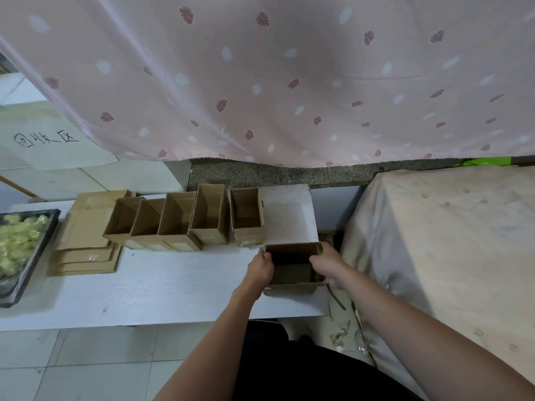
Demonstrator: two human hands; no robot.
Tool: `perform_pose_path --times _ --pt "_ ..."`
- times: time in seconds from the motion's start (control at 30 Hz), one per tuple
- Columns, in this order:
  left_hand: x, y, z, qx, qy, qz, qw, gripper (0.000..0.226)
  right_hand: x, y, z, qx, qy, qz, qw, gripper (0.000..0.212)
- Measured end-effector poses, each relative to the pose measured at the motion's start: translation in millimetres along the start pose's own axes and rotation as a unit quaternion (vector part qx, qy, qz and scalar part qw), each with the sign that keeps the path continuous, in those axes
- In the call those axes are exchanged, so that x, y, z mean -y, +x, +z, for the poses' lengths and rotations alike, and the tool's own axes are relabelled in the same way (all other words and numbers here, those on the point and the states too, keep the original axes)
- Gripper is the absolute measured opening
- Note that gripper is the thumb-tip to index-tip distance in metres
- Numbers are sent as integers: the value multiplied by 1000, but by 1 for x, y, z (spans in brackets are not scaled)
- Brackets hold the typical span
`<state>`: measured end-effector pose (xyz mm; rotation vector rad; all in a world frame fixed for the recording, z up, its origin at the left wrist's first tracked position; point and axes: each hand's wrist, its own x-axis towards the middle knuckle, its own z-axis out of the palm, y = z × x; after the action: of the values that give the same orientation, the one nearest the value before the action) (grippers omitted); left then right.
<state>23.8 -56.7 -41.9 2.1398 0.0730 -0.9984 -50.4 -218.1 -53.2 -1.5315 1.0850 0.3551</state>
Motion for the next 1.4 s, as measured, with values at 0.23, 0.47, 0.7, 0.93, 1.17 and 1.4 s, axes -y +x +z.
perform_pose_path --times 0.23,0.47,0.7,0.93,1.17,1.4 --pt "5 -2 -20 75 -85 -37 993 40 14 -2 -15 52 125 32 990 34" --pt "9 -7 -23 75 -113 11 991 47 9 1 -35 71 313 89 943 37" --pt "27 0 -14 -6 59 56 997 38 -3 3 -42 37 176 127 975 60" --pt "49 19 5 -12 202 34 979 53 -13 5 -25 -3 54 112 992 36" --pt "71 48 29 -34 297 59 953 45 -39 32 8 -61 -48 88 993 61" --pt "88 61 40 -45 303 61 950 55 -64 56 31 -82 -138 85 983 61"
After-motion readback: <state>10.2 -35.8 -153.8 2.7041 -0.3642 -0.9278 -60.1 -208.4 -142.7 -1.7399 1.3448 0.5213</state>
